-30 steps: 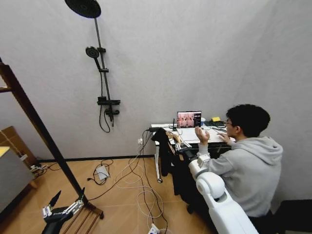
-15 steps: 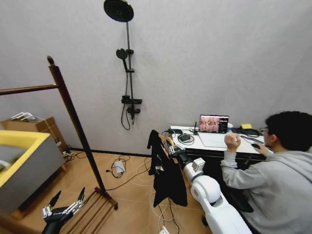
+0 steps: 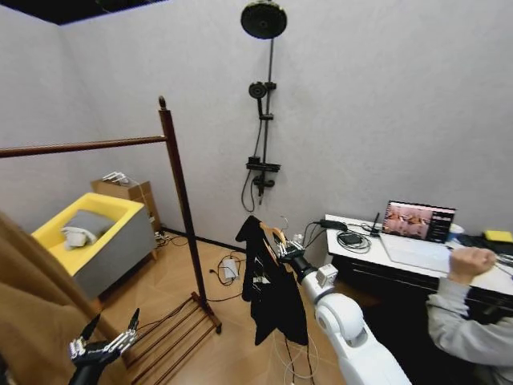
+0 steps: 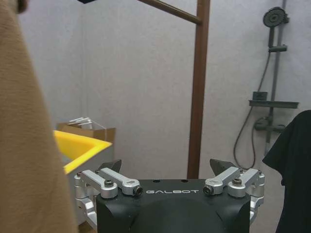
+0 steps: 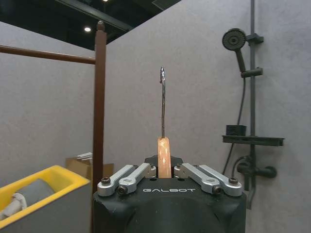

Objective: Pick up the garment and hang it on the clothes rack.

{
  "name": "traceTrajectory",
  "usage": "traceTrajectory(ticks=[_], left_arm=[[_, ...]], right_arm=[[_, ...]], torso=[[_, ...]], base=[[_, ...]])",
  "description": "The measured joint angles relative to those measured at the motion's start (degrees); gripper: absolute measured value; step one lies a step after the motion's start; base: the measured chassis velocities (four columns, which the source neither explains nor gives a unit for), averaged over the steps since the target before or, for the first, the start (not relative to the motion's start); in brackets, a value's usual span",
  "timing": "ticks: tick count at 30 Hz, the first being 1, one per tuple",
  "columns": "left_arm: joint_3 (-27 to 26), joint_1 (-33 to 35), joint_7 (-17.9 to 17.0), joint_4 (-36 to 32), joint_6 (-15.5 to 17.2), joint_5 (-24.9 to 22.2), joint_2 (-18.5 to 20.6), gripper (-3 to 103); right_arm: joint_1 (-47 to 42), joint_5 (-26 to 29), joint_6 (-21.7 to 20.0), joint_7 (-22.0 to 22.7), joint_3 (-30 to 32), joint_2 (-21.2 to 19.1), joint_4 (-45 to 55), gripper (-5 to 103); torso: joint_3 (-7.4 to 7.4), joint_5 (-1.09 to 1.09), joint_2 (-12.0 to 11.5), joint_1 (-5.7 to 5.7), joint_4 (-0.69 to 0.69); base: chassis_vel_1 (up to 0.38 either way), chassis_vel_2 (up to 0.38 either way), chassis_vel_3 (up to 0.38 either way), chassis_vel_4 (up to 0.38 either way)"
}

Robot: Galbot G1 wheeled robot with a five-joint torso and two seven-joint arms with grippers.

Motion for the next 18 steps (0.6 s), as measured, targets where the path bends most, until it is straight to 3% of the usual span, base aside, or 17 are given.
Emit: traceTrajectory(ticks=[18], left_arm=[[0.0, 0.0, 0.0, 0.0, 0.0, 0.0, 0.0, 100]], right_arm=[[0.3, 0.13, 1.31, 0.47, 0.87, 0.41, -1.77, 10]], torso=[[0.0, 0.0, 0.0, 0.0, -0.01]], base=[[0.126, 0.126, 0.123, 0.124]])
